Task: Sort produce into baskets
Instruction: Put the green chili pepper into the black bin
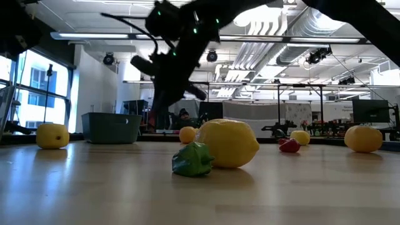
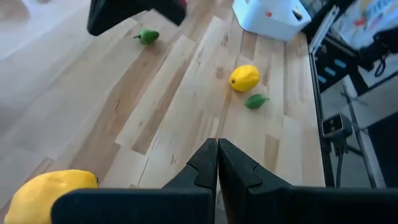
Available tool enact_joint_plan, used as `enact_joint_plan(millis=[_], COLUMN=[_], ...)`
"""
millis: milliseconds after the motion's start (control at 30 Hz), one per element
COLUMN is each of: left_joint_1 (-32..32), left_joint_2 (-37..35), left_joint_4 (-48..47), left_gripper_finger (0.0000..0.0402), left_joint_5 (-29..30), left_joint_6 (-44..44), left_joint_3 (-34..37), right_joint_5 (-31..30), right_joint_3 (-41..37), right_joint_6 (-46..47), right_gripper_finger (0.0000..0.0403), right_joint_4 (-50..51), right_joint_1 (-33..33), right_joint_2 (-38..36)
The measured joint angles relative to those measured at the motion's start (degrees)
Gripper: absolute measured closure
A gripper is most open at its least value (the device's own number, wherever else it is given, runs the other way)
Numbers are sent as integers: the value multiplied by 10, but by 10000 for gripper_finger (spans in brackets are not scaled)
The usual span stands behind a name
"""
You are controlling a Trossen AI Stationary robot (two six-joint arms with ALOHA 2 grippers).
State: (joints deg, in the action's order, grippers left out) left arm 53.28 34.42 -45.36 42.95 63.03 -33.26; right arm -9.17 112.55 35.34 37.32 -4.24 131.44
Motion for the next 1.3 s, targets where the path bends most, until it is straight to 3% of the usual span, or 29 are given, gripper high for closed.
enact_joint_plan(millis=[200,467,567,700,933,1300], left_joint_1=[-2,-34,-50,-69,-87,-96], left_joint_2=[0,1,1,1,2,2], left_joint_4=[-9,-16,-18,-23,-24,-29], left_gripper_finger=[401,401,401,401,401,401], left_joint_5=[56,83,85,83,69,65], left_joint_6=[41,68,58,58,58,58], left_joint_3=[0,0,0,0,0,0], right_joint_5=[35,38,52,69,72,61], right_joint_3=[-125,-193,-193,-193,-193,-193], right_joint_6=[-5,-68,-121,-174,-209,-210], right_gripper_finger=[403,390,353,274,156,139], right_joint_4=[-104,-54,-26,-14,-35,-62], right_joint_1=[-44,-121,-150,-180,-205,-223], right_joint_2=[-51,-133,-141,-138,-107,-53])
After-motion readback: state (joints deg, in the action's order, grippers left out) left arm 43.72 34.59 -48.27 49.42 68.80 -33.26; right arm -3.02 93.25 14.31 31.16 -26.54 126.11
